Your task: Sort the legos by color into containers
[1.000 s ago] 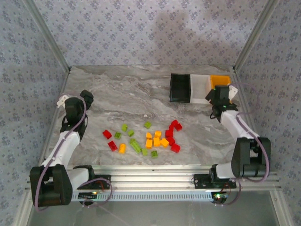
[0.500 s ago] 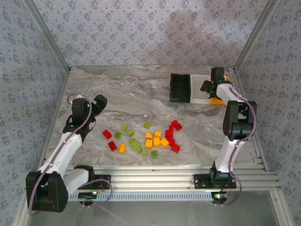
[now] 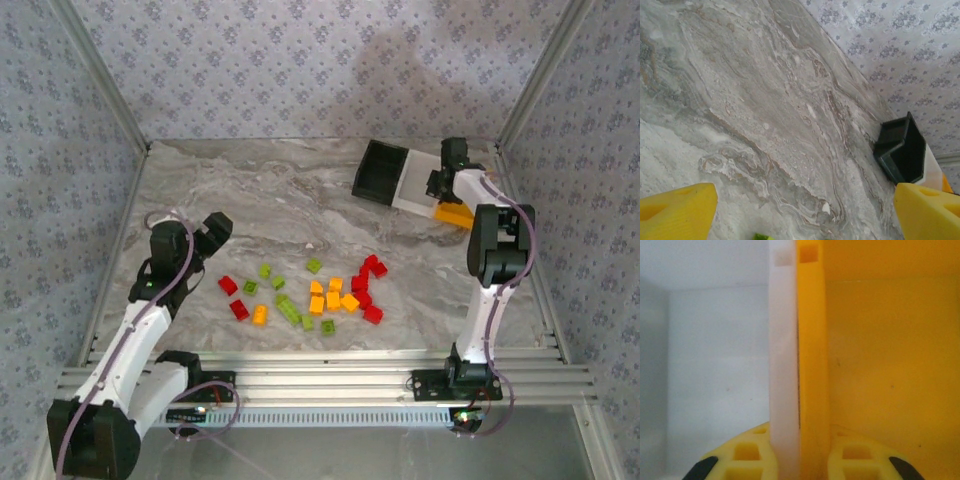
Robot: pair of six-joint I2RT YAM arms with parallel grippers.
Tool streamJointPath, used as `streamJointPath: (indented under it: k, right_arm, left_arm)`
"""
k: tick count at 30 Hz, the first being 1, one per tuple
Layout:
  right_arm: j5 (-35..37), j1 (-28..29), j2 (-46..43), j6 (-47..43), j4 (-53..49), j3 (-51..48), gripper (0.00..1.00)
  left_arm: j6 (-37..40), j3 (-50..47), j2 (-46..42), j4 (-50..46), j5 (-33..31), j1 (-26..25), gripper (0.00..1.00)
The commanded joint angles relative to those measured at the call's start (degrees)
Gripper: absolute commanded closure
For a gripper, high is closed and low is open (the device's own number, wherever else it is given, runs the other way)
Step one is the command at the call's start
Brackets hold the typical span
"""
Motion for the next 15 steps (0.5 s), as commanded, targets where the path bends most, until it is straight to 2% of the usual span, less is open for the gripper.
streamJointPath:
  k: [1, 10, 15]
  right_arm:
    - [-0.3, 6.8, -2.7, 2.8, -0.1, -1.8, 1.00]
    - [10.1, 27.2, -3.0, 13.7, 0.4, -3.8, 1.00]
    - [12.8, 33.4, -1.6, 17.5, -1.6, -3.2, 1.00]
  left_arm:
    - [-0.5, -0.6, -2.9, -2.7, 0.9, -0.6, 0.09]
    - [-2.0, -3.0, -11.7, -8.5, -0.2, -1.4, 0.08]
    - [-2.0, -3.7, -15.6, -12.2, -0.7, -1.4, 0.08]
